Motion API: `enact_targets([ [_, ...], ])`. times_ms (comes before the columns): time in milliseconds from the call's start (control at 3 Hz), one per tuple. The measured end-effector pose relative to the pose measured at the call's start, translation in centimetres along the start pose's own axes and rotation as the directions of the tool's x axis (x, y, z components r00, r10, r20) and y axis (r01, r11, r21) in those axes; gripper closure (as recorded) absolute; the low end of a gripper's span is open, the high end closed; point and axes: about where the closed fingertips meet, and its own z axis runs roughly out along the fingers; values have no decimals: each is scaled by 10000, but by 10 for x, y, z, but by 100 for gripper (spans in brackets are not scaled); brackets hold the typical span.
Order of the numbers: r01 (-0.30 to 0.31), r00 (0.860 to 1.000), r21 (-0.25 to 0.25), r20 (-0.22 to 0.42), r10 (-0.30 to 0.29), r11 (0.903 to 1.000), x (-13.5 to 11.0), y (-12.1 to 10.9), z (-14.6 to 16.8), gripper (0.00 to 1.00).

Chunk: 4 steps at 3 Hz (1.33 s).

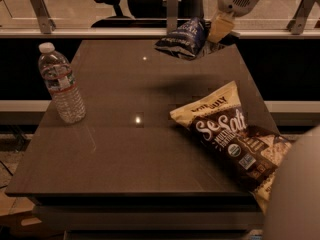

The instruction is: Move blue chip bag near water bottle

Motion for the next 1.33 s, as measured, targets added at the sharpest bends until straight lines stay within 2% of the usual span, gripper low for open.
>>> enact_targets([
  [333,-217,9997,84,134,216,9997,-10,28,-14,100],
  [667,-304,9995,189,125,302,9994,-27,46,-15,100],
  [1333,-198,9997,95,147,197,9998,-70,71,2,100],
])
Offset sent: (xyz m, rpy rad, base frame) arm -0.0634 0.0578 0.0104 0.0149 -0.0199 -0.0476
